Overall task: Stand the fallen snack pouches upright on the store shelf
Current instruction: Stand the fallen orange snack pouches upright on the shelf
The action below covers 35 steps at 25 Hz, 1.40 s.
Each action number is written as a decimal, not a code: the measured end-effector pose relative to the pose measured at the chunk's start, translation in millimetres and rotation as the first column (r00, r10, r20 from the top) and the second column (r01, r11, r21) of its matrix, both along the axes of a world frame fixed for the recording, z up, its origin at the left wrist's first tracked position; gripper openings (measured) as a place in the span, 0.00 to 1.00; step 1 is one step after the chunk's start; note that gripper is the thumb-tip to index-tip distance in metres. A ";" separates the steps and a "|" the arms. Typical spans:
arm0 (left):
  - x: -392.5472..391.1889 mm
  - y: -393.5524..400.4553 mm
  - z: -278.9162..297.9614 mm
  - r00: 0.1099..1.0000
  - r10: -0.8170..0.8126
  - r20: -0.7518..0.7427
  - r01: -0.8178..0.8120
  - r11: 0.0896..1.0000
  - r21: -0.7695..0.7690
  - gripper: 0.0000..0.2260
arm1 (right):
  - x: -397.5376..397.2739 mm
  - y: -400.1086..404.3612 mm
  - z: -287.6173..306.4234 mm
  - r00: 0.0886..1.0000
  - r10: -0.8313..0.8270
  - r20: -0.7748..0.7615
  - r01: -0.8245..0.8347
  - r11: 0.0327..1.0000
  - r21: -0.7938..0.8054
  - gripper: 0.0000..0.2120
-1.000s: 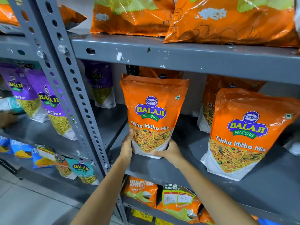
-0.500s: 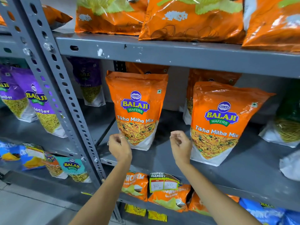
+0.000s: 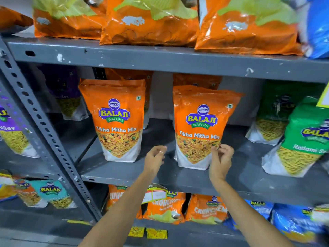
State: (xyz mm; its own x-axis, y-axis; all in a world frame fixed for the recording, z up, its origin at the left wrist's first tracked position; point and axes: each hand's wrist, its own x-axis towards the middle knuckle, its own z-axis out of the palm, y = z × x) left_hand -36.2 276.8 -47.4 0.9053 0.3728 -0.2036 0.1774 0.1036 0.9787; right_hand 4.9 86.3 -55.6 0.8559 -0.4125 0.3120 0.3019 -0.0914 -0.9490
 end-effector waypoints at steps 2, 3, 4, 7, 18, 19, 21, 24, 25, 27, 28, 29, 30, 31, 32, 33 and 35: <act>4.9 -15.6 -3.4 0.992 -0.107 -0.064 0.107 0.994 -0.006 0.15 | 9.3 -19.2 -8.2 0.965 0.199 -0.171 -0.192 0.980 0.059 0.17; 6.4 -22.7 -2.5 0.986 -0.147 -0.079 0.148 0.989 0.005 0.20 | 12.1 -26.4 -11.5 0.920 0.309 -0.240 -0.303 0.951 0.061 0.19; 8.1 -30.0 -0.6 0.980 -0.179 -0.083 0.181 0.983 0.009 0.22 | 14.5 -32.6 -14.1 0.863 0.410 -0.296 -0.412 0.909 0.060 0.20; 11.1 -43.0 1.9 0.971 -0.216 -0.101 0.219 0.976 0.014 0.21 | 18.8 -38.2 -20.6 0.714 0.566 -0.412 -0.602 0.797 0.053 0.24; 11.2 -53.0 -7.1 0.997 -0.049 -0.054 0.046 0.997 -0.067 0.16 | 24.5 -43.7 -19.9 0.649 0.541 -0.535 -0.687 0.719 -0.105 0.27; 11.6 -54.1 -7.2 0.998 -0.040 -0.053 0.037 0.997 -0.068 0.17 | 24.2 -44.0 -17.6 0.635 0.548 -0.545 -0.692 0.717 -0.085 0.25; 13.2 -55.1 -9.4 0.998 -0.036 -0.048 0.033 0.997 -0.074 0.19 | 23.8 -45.6 -9.0 0.611 0.574 -0.545 -0.696 0.718 -0.024 0.21; 14.6 -54.4 -10.7 0.995 -0.083 0.051 0.085 0.996 -0.031 0.25 | 27.4 -46.6 15.3 0.677 0.584 -0.448 -0.604 0.789 0.116 0.11; 16.0 -53.2 -9.6 0.990 -0.113 0.085 0.113 0.994 0.013 0.28 | 30.0 -46.1 25.4 0.696 0.600 -0.395 -0.582 0.793 0.180 0.10; 23.4 -50.5 -5.5 0.983 -0.152 0.105 0.143 0.986 0.088 0.34 | 36.6 -46.1 44.8 0.719 0.615 -0.323 -0.565 0.788 0.243 0.09; 27.3 -49.5 -3.4 0.983 -0.154 0.101 0.143 0.984 0.110 0.35 | 39.0 -46.0 52.7 0.725 0.616 -0.308 -0.563 0.788 0.249 0.08; 31.1 -48.9 -1.7 0.984 -0.149 0.101 0.135 0.982 0.129 0.35 | 41.2 -45.9 58.6 0.731 0.611 -0.304 -0.559 0.792 0.246 0.06; 33.6 -48.4 -1.0 0.985 -0.140 0.104 0.125 0.981 0.146 0.34 | 43.2 -45.6 62.2 0.737 0.603 -0.306 -0.554 0.798 0.238 0.04; 34.9 -48.2 -1.2 0.985 -0.133 0.108 0.115 0.980 0.161 0.33 | 44.7 -46.0 64.5 0.740 0.596 -0.310 -0.552 0.803 0.226 0.03; 35.1 -48.0 -2.2 0.985 -0.130 0.115 0.108 0.979 0.174 0.31 | 46.0 -46.3 66.9 0.740 0.595 -0.313 -0.554 0.803 0.219 0.04; 34.1 -48.1 -3.9 0.983 -0.130 0.127 0.106 0.978 0.180 0.30 | 47.2 -46.8 69.0 0.736 0.602 -0.309 -0.558 0.798 0.227 0.05; 32.1 -48.4 -6.2 0.980 -0.128 0.150 0.101 0.978 0.180 0.28 | 50.5 -48.0 74.8 0.732 0.620 -0.284 -0.564 0.784 0.257 0.06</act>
